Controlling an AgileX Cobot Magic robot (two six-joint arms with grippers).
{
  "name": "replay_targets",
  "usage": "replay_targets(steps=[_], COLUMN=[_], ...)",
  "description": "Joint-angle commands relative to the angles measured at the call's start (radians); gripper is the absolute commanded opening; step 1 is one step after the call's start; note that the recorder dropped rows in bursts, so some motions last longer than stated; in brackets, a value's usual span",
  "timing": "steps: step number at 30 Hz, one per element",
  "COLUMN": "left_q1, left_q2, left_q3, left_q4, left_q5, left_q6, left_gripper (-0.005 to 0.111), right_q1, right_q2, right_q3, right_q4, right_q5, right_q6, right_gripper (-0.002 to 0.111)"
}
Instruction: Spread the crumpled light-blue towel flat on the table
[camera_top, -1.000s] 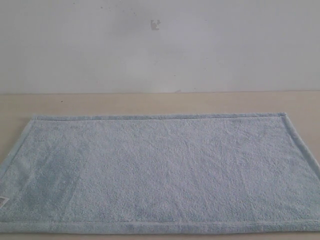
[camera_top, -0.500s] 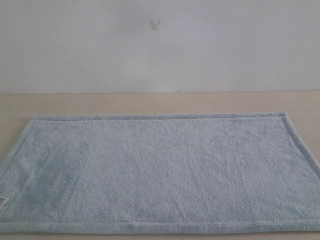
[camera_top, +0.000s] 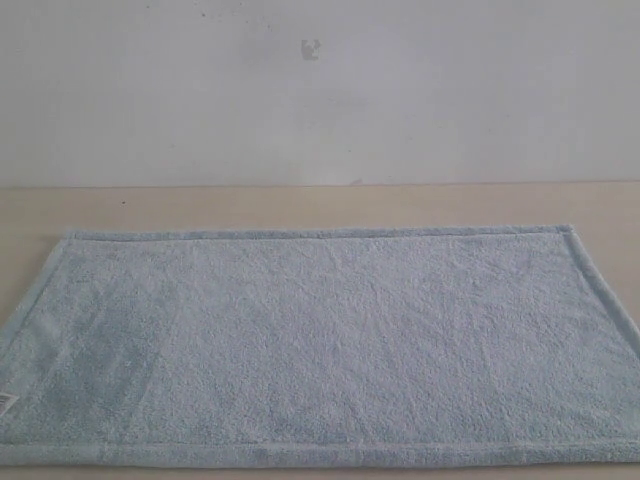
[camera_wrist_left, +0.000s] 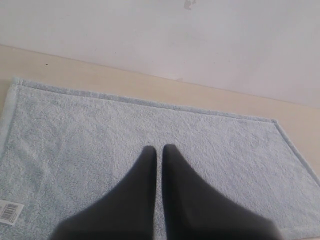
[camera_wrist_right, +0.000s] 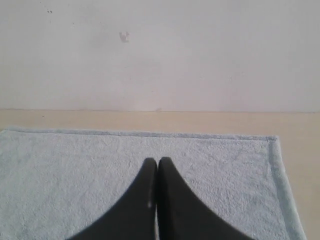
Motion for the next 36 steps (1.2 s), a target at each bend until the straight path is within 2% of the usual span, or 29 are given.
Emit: replay_targets(steps=[1,7,15,36], left_q1=[0.002,0.002,0.002,0.002], left_q2=[-0.005,-0.005,-0.005,-0.005], left_q3=[-0.006,-0.006,-0.006,-0.006], left_q4=[-0.006,-0.006,-0.006,-0.006], left_q5=[-0.003,-0.003,-0.003,-0.003], left_q6=[-0.007,-0.007,-0.007,-0.007], left_gripper=[0.004,0.004,0.004,0.004], right_q1=[-0.002,-0.002,-0.002,-0.002], right_q2=[-0.006,-0.006,-0.006,-0.006], right_q3=[0.057,0.123,0.123,0.123], right_q4=[-0.02,-0.04,-0.043,-0.041], right_q5=[-0.043,-0.084,-0.015,-0.016], right_q6=[-0.022,-0.022,-0.022,-0.022], right_gripper=[0.0,0.0,0.0,0.0])
